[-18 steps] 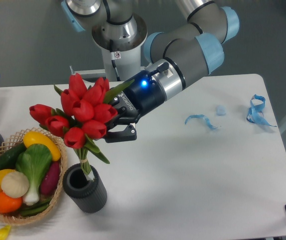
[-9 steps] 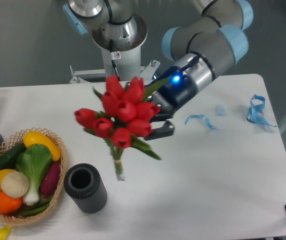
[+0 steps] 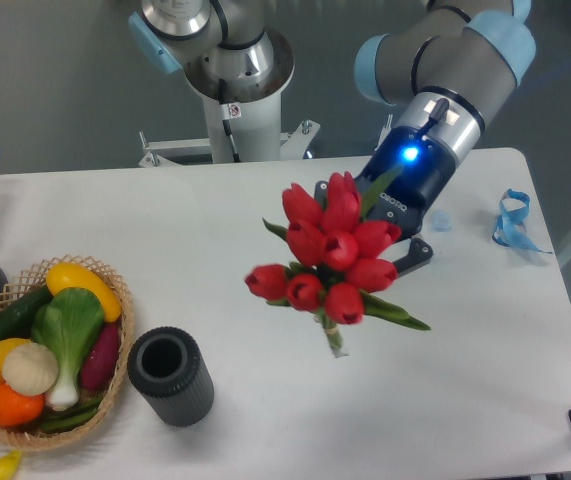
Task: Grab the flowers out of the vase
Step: 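Carry the held tulips away from the vase over the open table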
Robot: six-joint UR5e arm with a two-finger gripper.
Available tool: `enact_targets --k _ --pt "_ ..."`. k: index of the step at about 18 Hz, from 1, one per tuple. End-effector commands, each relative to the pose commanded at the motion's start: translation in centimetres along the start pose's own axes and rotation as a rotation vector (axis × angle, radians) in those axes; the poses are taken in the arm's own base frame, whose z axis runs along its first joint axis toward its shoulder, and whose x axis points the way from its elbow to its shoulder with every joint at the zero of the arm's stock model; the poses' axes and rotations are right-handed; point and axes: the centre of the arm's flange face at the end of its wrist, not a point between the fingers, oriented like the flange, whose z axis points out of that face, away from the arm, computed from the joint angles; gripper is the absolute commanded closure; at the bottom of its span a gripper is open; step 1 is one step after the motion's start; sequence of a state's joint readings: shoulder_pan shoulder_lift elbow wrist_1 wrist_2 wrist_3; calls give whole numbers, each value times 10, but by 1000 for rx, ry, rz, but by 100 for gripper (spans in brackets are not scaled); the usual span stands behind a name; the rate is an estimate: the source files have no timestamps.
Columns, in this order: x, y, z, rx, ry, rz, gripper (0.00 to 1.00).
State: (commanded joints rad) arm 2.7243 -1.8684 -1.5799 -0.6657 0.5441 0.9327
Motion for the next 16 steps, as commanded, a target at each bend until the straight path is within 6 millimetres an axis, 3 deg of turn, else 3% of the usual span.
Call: enact_targets --k 3,7,13,16 --pt "8 4 -7 -100 -76 8 75" --pt "23 29 -4 -292 -153 111 75" --pt "51 57 -23 -511 -254 90 75" --pt "50 79 -19 -572 -231 38 75"
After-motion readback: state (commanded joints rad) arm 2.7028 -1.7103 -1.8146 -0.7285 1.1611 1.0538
